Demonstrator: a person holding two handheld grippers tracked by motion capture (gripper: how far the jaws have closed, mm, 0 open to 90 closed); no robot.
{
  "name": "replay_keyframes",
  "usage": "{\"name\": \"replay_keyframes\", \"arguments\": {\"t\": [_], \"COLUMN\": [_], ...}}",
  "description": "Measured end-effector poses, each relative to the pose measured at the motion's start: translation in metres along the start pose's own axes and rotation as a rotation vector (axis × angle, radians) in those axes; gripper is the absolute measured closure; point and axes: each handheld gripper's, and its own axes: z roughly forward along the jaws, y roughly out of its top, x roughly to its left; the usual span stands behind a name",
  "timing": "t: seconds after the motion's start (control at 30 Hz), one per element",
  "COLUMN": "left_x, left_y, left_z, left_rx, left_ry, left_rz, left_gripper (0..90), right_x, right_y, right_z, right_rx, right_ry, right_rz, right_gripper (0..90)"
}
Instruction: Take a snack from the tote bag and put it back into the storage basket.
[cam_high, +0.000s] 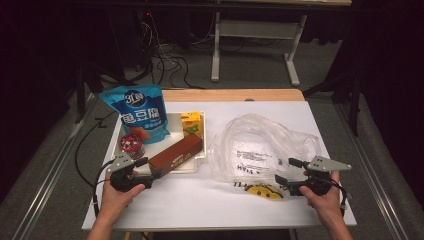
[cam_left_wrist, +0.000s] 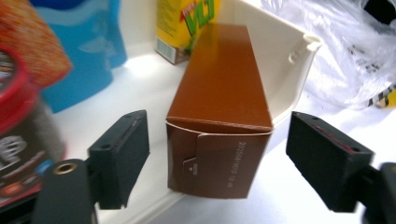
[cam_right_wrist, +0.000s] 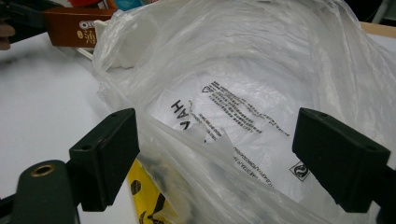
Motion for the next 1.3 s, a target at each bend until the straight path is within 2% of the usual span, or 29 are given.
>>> {"name": "replay_keyframes", "arguments": {"t": [0.03, 0.1, 0.13, 0.2, 0.27, 0.3, 0.37, 0.43, 0.53, 0.57, 0.67, 0.7, 0.83, 0.97, 1.0, 1.07, 1.13, 1.3], "left_x": [-0.003, -0.008, -0.010, -0.013, -0.014, -0.014, -0.014, -0.018, -0.025, -0.027, -0.030, -0.029, -0.022, -0.015, -0.014, -0.011, -0.008, 0.000], "left_y": [0.000, -0.001, -0.002, -0.006, -0.008, -0.010, -0.013, -0.014, -0.012, -0.012, -0.012, -0.012, -0.013, -0.013, -0.013, -0.013, -0.012, -0.013], "left_z": [-0.006, -0.015, -0.019, -0.029, -0.034, -0.035, -0.034, -0.031, -0.022, -0.019, -0.011, -0.010, -0.007, -0.002, 0.000, 0.003, 0.006, 0.009], "left_rx": [-0.007, -0.019, -0.012, -0.012, 0.005, 0.017, 0.034, 0.045, 0.063, 0.071, 0.096, 0.102, 0.097, 0.103, 0.107, 0.111, 0.111, 0.110], "left_ry": [0.021, 0.029, 0.046, 0.030, 0.035, 0.029, -0.006, -0.034, -0.037, -0.026, 0.007, 0.024, 0.048, 0.098, 0.120, 0.129, 0.164, 0.192], "left_rz": [-0.008, -0.013, -0.021, -0.030, -0.034, -0.053, -0.065, -0.054, -0.033, -0.021, -0.030, -0.038, -0.071, -0.105, -0.102, -0.109, -0.116, -0.147], "left_gripper": [22.8, 24.7, 27.2, 36.0, 51.9, 62.7, 80.6, 90.0, 90.0, 90.0, 90.0, 90.0, 90.0, 90.0, 90.0, 90.0, 90.0, 90.0], "right_x": [0.000, 0.000, 0.000, 0.000, 0.002, 0.002, 0.003, 0.003, 0.004, 0.005, 0.005, 0.005, 0.005, 0.006, 0.006, 0.006, 0.006, 0.006], "right_y": [0.000, -0.001, -0.001, -0.002, -0.002, -0.002, -0.003, -0.003, -0.004, -0.004, -0.005, -0.005, -0.005, -0.005, -0.005, -0.006, -0.006, -0.006], "right_z": [0.000, -0.001, -0.001, -0.001, -0.001, -0.001, -0.002, -0.001, -0.001, -0.001, 0.001, 0.002, 0.004, 0.005, 0.005, 0.005, 0.006, 0.007], "right_rx": [-0.001, 0.000, 0.000, 0.000, 0.001, 0.004, 0.004, 0.004, 0.002, 0.005, 0.009, 0.010, 0.015, 0.019, 0.021, 0.024, 0.024, 0.029], "right_ry": [0.000, 0.000, 0.001, 0.002, 0.005, 0.005, 0.005, 0.003, 0.006, 0.006, 0.008, 0.009, 0.014, 0.014, 0.013, 0.013, 0.015, 0.015], "right_rz": [0.002, 0.012, 0.010, 0.007, 0.008, 0.006, 0.011, 0.011, 0.018, 0.016, 0.014, 0.015, 0.012, 0.012, 0.013, 0.011, 0.008, 0.010], "right_gripper": [14.9, 14.9, 14.9, 14.9, 14.9, 14.9, 14.9, 15.0, 15.0, 15.0, 15.1, 15.1, 15.1, 15.2, 15.2, 15.2, 15.2, 15.2]}}
